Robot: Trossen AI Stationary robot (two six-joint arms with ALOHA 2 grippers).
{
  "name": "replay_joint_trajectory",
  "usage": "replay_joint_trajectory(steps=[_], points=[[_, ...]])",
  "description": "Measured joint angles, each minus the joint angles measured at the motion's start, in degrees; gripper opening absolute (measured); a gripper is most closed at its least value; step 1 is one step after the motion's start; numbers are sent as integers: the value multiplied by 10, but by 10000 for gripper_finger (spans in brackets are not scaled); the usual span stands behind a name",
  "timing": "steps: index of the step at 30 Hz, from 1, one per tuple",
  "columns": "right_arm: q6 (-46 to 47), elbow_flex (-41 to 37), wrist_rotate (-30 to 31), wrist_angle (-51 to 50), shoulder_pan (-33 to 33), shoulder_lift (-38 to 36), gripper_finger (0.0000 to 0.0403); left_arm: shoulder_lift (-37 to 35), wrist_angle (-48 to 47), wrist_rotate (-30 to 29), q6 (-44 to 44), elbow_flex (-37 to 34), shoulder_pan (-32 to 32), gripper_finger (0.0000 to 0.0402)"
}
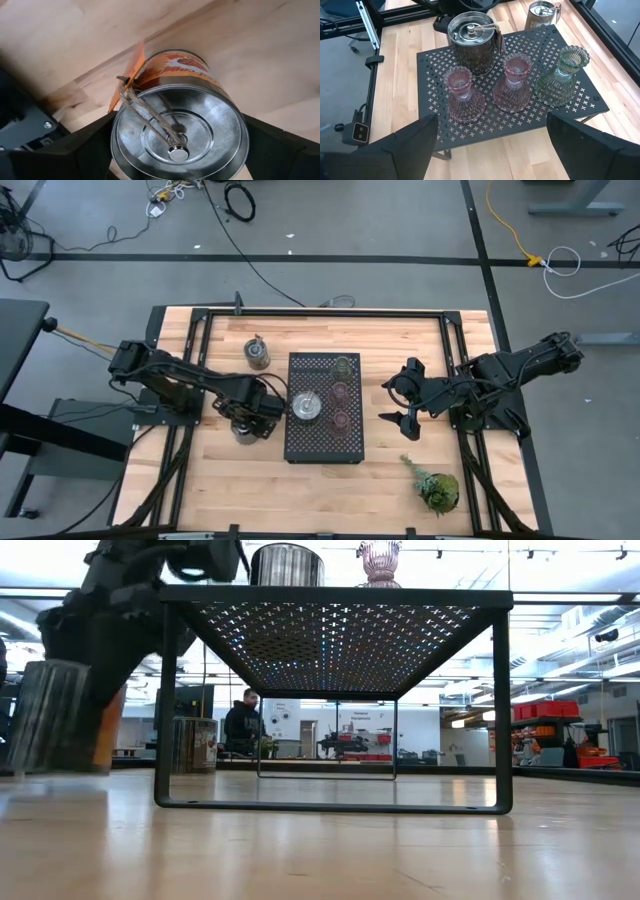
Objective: Pick & Place candle stick holders
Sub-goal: Put the bottom silver scented candle on the shelf aligned with the silver scented candle
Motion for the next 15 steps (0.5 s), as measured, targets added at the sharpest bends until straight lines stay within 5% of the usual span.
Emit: replay_joint_trajectory(steps=[15], points=[[-5,0,1,7,0,0,369,0,-224,-84,54,242,28,358]])
